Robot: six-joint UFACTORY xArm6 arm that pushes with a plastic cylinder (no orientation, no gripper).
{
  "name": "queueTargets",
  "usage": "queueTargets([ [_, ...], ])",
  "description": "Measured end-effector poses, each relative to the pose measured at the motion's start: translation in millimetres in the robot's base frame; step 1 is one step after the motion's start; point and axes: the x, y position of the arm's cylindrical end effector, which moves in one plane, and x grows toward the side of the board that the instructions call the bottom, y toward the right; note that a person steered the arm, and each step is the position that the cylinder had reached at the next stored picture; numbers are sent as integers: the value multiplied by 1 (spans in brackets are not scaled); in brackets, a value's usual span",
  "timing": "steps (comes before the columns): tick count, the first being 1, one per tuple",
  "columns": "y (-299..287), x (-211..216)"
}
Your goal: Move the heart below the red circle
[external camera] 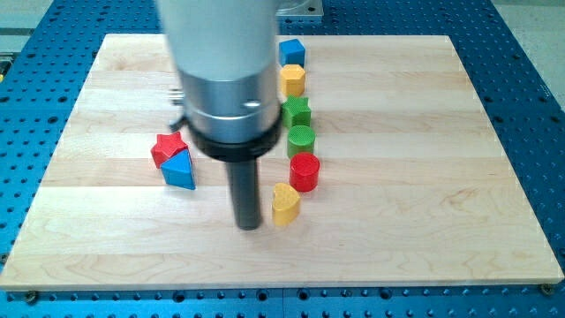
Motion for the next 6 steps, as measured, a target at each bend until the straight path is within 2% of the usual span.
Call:
queueTargets([
  [5,27,-8],
  [6,-5,-5],
])
